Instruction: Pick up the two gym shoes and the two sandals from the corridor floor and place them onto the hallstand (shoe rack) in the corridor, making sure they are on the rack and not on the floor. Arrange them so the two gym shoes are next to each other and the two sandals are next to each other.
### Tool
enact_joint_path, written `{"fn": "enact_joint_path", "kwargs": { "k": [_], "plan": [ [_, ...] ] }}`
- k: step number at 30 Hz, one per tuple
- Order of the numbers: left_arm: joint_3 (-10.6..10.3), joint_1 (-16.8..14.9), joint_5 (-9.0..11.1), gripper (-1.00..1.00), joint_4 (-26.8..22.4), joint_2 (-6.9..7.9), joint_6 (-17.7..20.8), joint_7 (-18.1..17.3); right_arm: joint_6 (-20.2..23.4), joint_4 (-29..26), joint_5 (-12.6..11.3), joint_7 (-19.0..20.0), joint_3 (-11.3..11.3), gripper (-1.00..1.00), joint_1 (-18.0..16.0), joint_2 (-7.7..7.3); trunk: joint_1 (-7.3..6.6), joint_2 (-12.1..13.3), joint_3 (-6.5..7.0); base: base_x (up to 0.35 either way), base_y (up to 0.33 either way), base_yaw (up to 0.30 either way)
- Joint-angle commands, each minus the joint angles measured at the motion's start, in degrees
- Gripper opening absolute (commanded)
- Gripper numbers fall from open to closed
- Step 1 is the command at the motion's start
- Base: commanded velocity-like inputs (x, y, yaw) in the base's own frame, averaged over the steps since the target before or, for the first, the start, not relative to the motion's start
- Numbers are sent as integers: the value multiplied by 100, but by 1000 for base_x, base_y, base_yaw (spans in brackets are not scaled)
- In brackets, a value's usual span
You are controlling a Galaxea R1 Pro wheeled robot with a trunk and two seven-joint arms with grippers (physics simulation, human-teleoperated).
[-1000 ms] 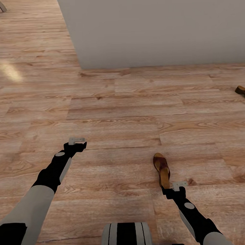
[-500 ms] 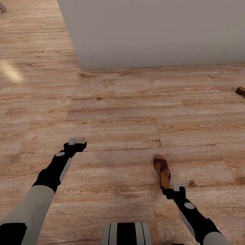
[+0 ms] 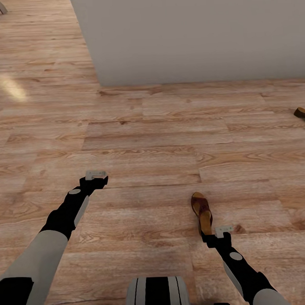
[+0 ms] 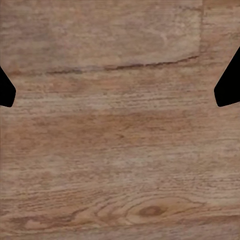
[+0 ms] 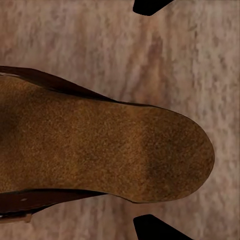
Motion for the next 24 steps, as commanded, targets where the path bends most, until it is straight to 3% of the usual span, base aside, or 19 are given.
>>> {"fn": "enact_joint_path", "kwargs": {
  "k": [1,15,24],
  "plan": [
    [-13,-1,21,100,-9,5,32,-3,-15,3,13,-1,15,100,-2,-5,-1,-1,-11,0,0,0],
    [-7,-2,21,100,-9,5,32,-6,-15,3,13,2,14,100,-2,-7,35,-20,-437,0,0,0],
    [-5,4,21,100,-9,12,32,-6,-15,3,12,-2,17,100,-2,-7,35,-20,-456,0,0,0]
  ]
}}
